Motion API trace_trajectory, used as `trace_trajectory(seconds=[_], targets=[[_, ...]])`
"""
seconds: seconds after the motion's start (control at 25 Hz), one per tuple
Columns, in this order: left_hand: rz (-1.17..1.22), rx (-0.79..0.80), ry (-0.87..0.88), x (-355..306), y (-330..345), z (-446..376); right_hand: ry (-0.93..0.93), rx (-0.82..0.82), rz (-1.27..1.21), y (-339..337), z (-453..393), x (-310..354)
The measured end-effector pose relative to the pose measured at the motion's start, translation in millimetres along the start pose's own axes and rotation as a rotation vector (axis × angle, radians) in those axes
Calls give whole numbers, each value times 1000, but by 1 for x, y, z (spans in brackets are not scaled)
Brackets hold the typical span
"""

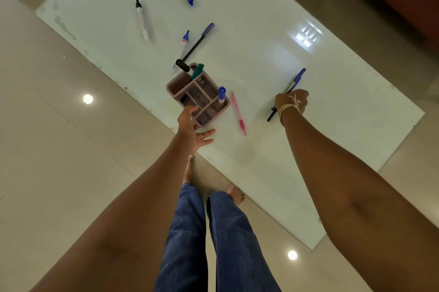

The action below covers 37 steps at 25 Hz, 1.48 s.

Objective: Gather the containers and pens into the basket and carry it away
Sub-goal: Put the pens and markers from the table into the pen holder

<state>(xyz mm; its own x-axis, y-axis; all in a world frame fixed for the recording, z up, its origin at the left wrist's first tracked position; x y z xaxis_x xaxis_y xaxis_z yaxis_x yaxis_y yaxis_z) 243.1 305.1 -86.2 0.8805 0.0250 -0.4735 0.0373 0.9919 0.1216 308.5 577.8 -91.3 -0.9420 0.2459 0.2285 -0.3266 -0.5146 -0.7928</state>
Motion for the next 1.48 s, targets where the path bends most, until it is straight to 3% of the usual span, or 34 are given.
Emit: trace_trajectory(seconds=[0.24,0.4,0.48,0.64,0.8,1.0,1.12,1.48], targets=[[-26,4,0,-2,1,13,62,97,167,13,15,-4],[-37,-72,6,-12,-12,23,-5,363,52,21,31,3],[-135,-195,123,-25,-23,30,-57,360,-61,11,50,13],[-413,-331,601,-71,-30,50,-306,446,-409,-15,115,54],[-588,-110,795,-114,-6,56,-513,552,-520,-23,177,88],[-635,191,848,-138,13,57,-516,601,-594,-6,216,98],[-699,165,880,-144,2,53,-435,662,-658,8,222,92],[-510,222,761,-132,-8,44,-344,745,-573,38,226,80]])
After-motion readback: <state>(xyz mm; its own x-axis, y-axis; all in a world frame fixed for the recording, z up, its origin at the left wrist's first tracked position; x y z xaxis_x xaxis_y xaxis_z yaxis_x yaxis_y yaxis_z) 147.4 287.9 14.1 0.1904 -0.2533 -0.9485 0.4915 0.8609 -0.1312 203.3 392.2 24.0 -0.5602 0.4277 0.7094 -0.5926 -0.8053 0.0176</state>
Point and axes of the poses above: each hand's wrist, its own z-axis away from the middle knuckle, its own y-axis out of the palm, x = y × z, the point moved 5 cm from there along -z, towards the middle knuckle, and after that the axes turned 12 degrees about y, right-handed, at the moved point
